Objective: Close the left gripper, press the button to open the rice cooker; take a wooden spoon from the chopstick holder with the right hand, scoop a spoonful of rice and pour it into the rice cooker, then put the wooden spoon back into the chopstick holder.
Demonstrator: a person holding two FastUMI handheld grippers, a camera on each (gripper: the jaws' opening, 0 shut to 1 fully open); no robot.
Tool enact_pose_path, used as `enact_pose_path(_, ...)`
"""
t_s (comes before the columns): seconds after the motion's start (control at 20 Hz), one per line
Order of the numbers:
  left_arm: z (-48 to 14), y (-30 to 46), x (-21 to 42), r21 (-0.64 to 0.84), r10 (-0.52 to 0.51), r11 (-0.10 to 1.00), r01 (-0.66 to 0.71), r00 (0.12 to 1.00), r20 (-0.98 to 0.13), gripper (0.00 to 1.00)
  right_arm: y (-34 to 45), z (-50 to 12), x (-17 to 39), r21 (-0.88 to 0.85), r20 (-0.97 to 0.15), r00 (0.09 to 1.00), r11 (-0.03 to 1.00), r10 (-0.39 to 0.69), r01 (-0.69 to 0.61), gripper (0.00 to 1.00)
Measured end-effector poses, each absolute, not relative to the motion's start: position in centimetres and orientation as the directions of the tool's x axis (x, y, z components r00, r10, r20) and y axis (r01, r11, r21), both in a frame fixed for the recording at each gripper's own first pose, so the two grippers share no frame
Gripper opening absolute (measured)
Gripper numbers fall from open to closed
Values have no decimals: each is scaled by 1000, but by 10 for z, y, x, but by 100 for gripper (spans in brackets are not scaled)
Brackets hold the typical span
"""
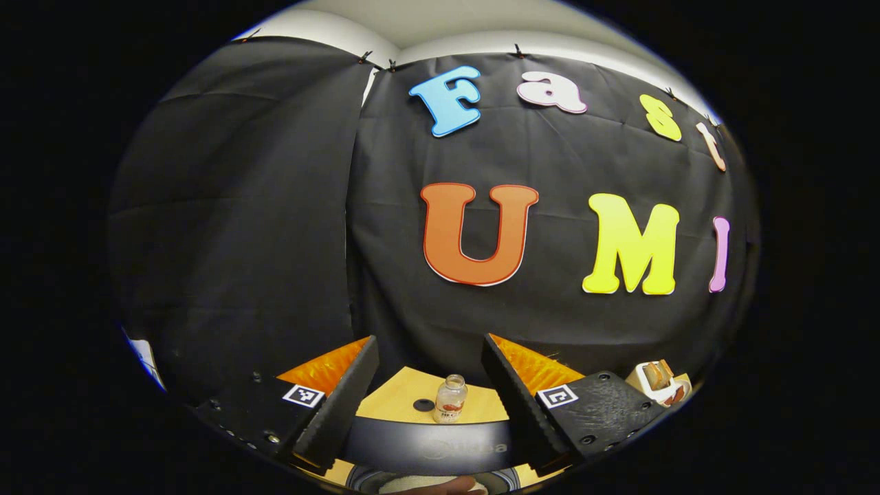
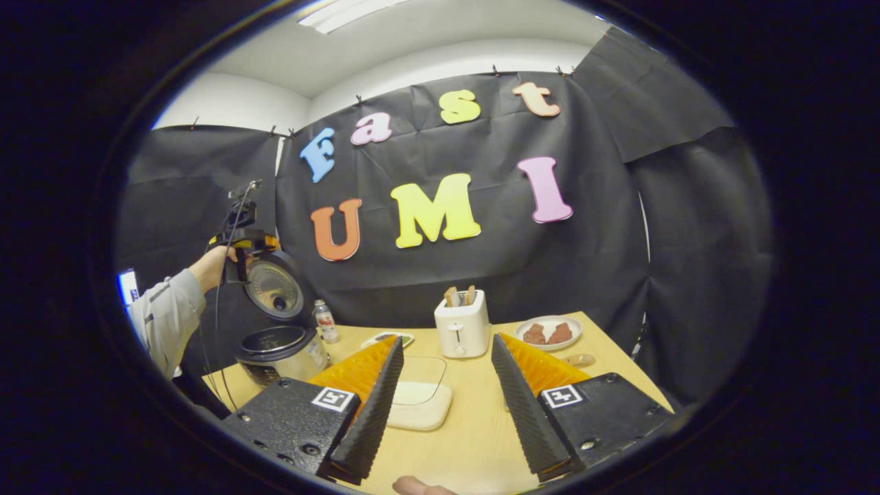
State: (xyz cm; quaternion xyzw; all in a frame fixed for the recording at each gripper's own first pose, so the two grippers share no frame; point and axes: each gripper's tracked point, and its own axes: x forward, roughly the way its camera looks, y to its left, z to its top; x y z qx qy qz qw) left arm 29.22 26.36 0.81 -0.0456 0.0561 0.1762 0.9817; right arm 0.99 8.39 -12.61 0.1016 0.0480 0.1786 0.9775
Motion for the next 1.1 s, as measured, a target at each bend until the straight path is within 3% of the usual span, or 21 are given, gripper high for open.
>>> enact_pose_path(0.25,-17,242,256,-63,297,948,-311,939,-173,98,80,-118,-9,223,-27,928,907,372,-357,84)
enact_pose_path(0.75,-138,193,177,-5,225,971,-240,917,-330,100,95,-101,-53,224,-15,895,874,445,-431,84)
enact_pose_path(0.95,-162,188,167,6,219,974,-227,932,-288,100,96,-93,-64,181,4,906,890,424,-418,84)
enact_pose_path(1.1,-183,187,163,5,220,973,-231,921,-322,100,102,-92,-68,164,6,909,896,418,-413,84)
